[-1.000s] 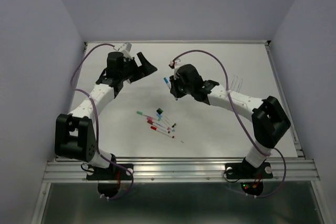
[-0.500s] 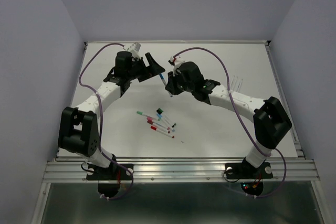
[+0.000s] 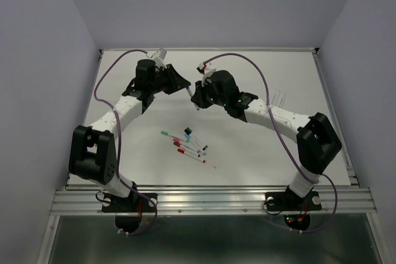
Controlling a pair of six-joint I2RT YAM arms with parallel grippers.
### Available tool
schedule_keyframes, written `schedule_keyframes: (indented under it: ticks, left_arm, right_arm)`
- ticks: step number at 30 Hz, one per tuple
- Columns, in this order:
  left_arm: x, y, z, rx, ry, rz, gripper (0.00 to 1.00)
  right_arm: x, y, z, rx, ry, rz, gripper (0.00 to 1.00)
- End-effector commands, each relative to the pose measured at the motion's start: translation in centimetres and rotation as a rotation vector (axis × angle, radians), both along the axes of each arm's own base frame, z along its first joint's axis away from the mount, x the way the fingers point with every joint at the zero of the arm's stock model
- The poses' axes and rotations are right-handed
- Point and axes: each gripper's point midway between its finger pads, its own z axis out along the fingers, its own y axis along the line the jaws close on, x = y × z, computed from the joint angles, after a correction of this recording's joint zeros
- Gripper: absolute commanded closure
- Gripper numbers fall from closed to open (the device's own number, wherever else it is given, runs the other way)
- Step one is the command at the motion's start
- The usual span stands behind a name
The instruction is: Open the pen caps
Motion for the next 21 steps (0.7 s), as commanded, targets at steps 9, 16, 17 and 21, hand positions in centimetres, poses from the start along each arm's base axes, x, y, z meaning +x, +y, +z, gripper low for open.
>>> schedule_keyframes:
  ticks: [9, 16, 17, 21]
  left_arm:
    - [0.9, -0.4, 3.3, -0.026, -0.097, 0.001, 1.00]
    - [4.3, 3.8, 3.4, -0.007, -0.091, 0.140, 1.00]
    - [4.8, 4.5, 3.4, -0.005, -0.092, 0.159, 1.00]
    - [6.2, 7.4, 3.3, 0.012, -0.093, 0.252, 1.00]
  right_arm:
    - [1.9, 1.3, 2.1, 0.047, -0.067, -0.008, 0.99]
    - [-1.4, 0.3, -1.8, 0.020, 0.034, 0.059, 0.99]
    - [-2.2, 0.4, -2.1, 0.031, 0.059, 0.085, 0.99]
    - [-4.6, 0.4, -3.4, 0.053, 0.133, 0.151, 0.99]
